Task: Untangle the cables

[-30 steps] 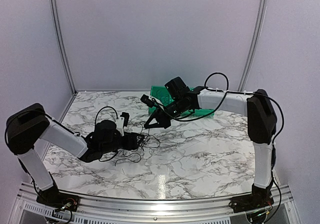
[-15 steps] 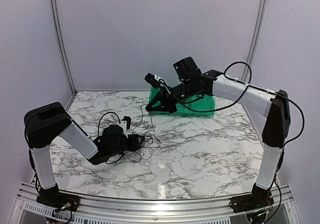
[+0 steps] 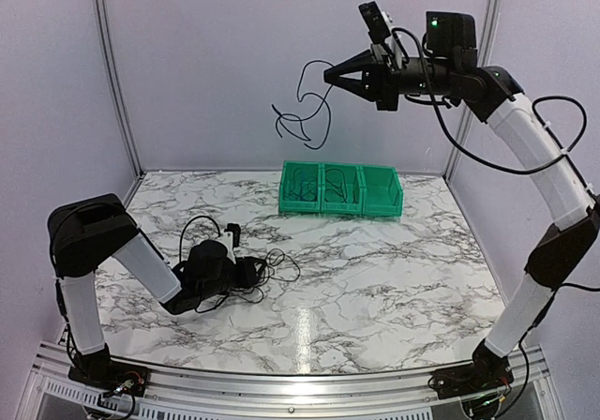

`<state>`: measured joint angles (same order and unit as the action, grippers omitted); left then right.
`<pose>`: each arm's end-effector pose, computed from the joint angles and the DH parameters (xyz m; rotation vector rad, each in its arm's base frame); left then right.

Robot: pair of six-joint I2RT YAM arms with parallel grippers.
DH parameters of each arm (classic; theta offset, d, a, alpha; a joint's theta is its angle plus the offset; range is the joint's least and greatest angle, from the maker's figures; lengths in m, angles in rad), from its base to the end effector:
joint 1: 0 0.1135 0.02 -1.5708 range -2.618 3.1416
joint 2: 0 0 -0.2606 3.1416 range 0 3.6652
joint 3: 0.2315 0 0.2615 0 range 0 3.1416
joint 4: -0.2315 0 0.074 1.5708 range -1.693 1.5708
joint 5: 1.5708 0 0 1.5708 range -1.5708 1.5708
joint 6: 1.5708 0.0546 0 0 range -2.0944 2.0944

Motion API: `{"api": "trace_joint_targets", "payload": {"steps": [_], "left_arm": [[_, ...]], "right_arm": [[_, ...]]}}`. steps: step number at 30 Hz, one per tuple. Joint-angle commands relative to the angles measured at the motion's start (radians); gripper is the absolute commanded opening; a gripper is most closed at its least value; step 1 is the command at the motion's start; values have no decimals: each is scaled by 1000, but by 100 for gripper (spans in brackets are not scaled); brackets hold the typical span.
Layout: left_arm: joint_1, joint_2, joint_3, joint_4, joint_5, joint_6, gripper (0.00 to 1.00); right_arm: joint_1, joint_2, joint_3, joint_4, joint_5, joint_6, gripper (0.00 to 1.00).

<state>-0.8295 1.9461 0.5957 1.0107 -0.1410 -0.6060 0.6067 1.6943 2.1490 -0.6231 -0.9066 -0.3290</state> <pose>0.2423 -0.2533 0.0780 0.1234 1.9930 -0.8215 0.2717 0.2409 0.5198 -1.3426 1.1604 0.9835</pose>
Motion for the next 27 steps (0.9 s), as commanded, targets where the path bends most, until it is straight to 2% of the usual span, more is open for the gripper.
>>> {"api": "trace_joint_targets", "payload": {"steps": [1,10,14,17,23,27], "left_arm": [[-1,-59,-44,-32,2,19,50],[-4,-404,-66,-102,78,161,66],[-8,-542,-65,-152,49,191,67],[-15,-624,-55,-170,40,219,64],[-66,-654,30,-188,183,286,57],[-124,-594,111,-236,184,400,57]], "right_arm": [[-36,-3,-75,-21,10,1,0],[-61,-60,-453,171,85,-18,0],[-61,-60,-567,230,121,-28,0],[-61,-57,-628,266,132,-22,0],[-61,-22,-663,325,158,47,0],[-60,-2,-676,349,142,87,0]]}}
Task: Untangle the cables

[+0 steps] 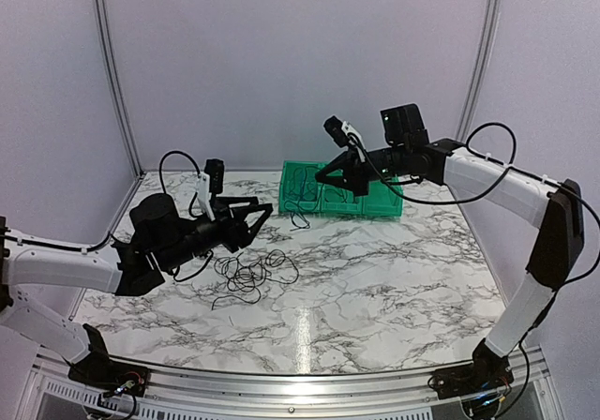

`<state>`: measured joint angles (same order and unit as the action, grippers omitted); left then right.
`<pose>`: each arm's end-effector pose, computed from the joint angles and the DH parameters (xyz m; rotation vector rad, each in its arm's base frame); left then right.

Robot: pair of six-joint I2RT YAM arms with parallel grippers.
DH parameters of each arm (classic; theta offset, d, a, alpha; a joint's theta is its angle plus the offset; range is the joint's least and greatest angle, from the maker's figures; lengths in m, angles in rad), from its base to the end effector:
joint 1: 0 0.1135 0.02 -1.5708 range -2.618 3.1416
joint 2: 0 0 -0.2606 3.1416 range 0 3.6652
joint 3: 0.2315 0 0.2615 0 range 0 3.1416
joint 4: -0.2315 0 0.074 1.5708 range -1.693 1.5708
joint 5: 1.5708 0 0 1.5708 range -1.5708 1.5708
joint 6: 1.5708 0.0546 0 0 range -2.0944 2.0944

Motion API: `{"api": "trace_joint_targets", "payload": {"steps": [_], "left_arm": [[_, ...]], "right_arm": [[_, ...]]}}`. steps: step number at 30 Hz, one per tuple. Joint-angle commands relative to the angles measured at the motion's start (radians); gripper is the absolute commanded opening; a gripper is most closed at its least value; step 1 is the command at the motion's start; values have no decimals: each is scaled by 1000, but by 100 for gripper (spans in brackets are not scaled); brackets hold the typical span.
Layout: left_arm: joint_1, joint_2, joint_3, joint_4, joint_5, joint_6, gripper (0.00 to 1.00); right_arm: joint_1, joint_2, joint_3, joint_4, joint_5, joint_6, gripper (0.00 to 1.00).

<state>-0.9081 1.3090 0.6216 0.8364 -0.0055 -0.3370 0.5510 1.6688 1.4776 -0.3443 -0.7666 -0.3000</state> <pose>0.1937 -0.2478 0.2692 0.4186 1.4429 -1.0140 0.3246 0.2439 0.3256 -1.2594 1.6525 0.9545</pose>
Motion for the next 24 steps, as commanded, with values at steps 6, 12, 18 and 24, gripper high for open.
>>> {"api": "trace_joint_targets", "payload": {"steps": [6,12,18,24], "left_arm": [[-92,152,222,-220,13,407,51],[-101,256,329,-265,-80,566,50],[-102,365,418,-265,-111,647,49],[-100,491,493,-259,-203,697,43]], "right_arm": [[-3,21,-20,102,-50,112,0],[-3,2,-39,124,-81,140,0],[-3,-8,-46,137,-119,156,0],[-3,-27,-53,150,-159,177,0]]}}
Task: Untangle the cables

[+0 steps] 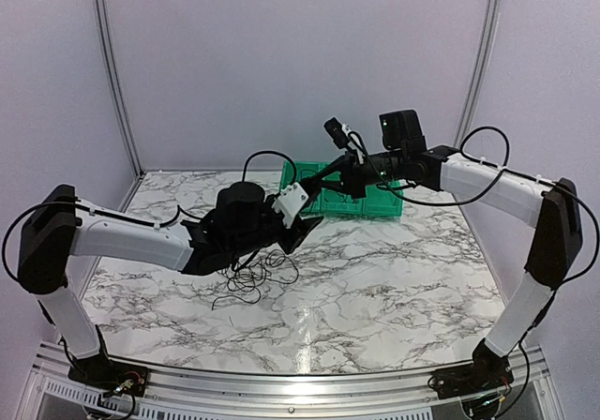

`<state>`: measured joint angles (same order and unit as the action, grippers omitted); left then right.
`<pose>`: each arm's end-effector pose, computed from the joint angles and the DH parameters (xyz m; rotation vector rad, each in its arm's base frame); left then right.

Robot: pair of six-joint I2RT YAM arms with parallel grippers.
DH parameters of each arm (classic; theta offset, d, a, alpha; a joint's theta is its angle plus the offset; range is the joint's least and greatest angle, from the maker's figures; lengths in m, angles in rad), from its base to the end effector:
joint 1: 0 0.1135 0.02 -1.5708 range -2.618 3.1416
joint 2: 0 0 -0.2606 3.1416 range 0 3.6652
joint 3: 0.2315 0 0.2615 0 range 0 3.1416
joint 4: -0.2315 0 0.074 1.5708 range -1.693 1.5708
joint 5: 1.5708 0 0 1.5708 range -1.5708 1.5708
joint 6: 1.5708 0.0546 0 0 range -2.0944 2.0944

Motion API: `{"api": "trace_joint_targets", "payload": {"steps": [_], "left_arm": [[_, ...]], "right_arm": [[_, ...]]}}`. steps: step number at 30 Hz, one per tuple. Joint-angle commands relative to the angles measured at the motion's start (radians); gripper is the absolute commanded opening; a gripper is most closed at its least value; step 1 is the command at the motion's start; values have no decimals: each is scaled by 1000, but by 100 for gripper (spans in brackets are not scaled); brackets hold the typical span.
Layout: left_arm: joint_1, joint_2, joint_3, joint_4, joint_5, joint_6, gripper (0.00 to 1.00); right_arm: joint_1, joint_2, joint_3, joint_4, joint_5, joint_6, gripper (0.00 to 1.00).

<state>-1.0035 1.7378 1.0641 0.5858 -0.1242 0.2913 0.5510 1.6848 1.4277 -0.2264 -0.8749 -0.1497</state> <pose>0.2353 -0.3568 0.2473 0.9334 1.3925 -0.4368 0.3253 0.2491 0.3150 -1.2011 1.6619 1.1420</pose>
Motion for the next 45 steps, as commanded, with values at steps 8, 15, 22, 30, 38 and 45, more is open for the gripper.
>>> {"api": "trace_joint_targets", "payload": {"steps": [8,15,22,30,38,45], "left_arm": [[-2,193,20,221,-196,235,23],[-1,250,-33,281,-190,182,15],[-4,250,-137,322,-186,105,10],[-6,235,-231,343,-196,46,9],[-10,217,-303,369,-209,0,8],[-23,153,-360,380,-210,-21,9]], "right_arm": [[-6,-65,14,56,-204,107,0],[-14,-91,68,-26,-219,57,0],[-28,-92,81,-58,-215,28,0],[-30,-93,102,-88,-220,7,0],[-34,-102,107,-102,-213,-8,0],[-43,-106,93,-87,-192,-11,0]]}}
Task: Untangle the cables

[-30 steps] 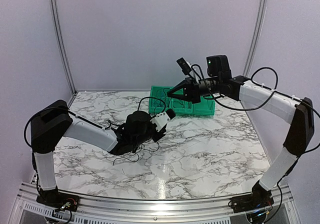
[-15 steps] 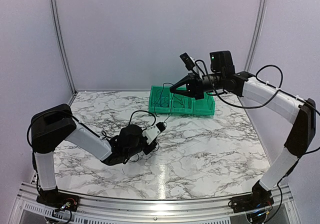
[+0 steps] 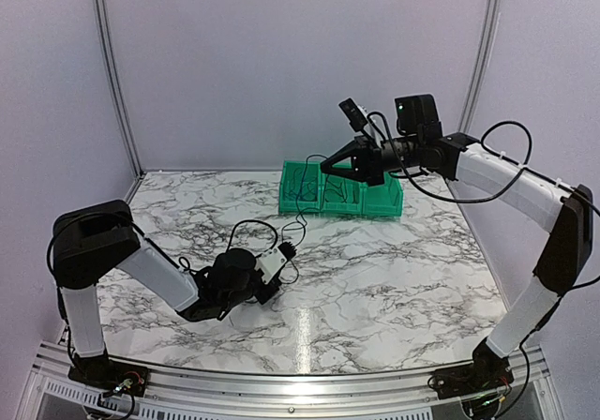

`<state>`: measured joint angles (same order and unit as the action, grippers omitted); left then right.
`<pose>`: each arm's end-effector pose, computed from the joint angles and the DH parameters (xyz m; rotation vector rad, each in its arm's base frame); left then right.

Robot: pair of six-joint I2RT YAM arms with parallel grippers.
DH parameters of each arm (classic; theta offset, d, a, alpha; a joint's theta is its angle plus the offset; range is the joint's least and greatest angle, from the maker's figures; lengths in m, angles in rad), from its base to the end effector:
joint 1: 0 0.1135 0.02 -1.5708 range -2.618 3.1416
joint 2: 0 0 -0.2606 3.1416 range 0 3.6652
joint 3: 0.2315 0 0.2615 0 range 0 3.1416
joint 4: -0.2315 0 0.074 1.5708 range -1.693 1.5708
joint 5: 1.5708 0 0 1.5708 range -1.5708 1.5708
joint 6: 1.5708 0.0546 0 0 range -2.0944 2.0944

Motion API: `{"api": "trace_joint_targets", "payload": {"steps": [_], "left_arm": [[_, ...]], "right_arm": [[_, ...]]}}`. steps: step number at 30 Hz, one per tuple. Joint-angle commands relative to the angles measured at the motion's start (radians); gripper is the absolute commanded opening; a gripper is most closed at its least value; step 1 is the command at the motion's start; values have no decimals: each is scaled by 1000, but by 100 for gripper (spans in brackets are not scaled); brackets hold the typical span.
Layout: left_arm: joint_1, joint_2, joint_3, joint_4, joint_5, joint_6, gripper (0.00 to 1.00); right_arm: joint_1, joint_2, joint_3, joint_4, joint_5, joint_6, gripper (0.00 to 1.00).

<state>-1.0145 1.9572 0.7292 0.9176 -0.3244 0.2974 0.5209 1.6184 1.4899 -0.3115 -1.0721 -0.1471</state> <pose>0.2154 -0.3135 0.0969 0.9563 1.6057 -0.1907 0.3084 0.2322 0.3580 -1.2723 1.5277 1.3053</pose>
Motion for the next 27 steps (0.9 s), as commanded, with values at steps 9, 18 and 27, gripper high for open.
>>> {"api": "trace_joint_targets", "payload": {"steps": [9,18,27], "left_arm": [[-40,-229,-163,43,36,-96,25],[-44,-480,-330,33,22,-229,27],[-44,-575,-184,-155,41,-273,49]], "right_arm": [[-59,-50,21,9,70,-26,0],[-147,-65,-28,64,174,-32,0],[-154,-48,-51,78,240,-60,0]]}}
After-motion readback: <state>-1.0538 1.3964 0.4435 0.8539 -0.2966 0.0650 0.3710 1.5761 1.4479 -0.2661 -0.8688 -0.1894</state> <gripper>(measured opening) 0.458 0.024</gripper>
